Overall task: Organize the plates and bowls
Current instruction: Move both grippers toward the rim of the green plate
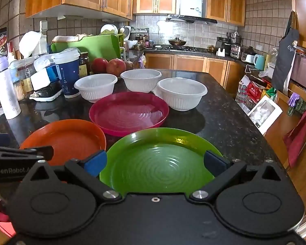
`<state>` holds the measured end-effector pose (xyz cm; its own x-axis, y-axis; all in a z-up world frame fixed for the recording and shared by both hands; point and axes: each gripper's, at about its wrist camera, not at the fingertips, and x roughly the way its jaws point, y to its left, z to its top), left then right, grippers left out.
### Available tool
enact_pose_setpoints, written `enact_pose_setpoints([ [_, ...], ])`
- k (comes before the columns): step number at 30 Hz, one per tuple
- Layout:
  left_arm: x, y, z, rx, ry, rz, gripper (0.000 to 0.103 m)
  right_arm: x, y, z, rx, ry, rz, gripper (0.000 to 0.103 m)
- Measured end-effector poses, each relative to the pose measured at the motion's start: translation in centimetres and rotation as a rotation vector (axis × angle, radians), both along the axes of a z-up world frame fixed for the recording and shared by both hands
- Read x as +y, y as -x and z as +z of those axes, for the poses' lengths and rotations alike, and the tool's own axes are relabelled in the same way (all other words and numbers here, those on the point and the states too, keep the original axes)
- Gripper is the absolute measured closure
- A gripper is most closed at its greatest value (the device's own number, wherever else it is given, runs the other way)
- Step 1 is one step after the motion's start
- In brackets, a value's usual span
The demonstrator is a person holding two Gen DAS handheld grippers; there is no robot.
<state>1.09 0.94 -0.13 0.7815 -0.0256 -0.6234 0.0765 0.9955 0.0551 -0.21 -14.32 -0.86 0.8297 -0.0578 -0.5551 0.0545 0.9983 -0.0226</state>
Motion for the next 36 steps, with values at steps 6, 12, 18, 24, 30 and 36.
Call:
enact_pose_setpoints([
  [6,0.2,0.0,0.1,-0.003,0.002,0.001,0.011,0.4,-0.2,0.0,0.005,0.003,0.010,0.000],
  [12,0.3,-0.5,0.2,0.015,0.019,-0.002,0.011,-0.2,0.1,0.1,-0.007,-0.002,0.020,0.000],
  [18,0.9,-1.2,0.4,0.051,0.073,-0.003,0.011,-0.1,0.4,0.4,-0.027,0.021,0.036,0.000],
  [24,1.3,-1.6,0.6,0.044,0.084,0.011,0.011,0.5,0.4,0.6,-0.050,0.089,0.066,0.000],
  [30,1.5,-1.9,0.8,0.025,0.073,0.023,0.011,1.0,-0.1,0.7,-0.067,0.113,0.071,0.000],
  [36,1.8,-2.4,0.7,0.023,0.066,0.019,0.011,1.2,0.4,0.8,-0.139,0.120,0.079,0.003],
])
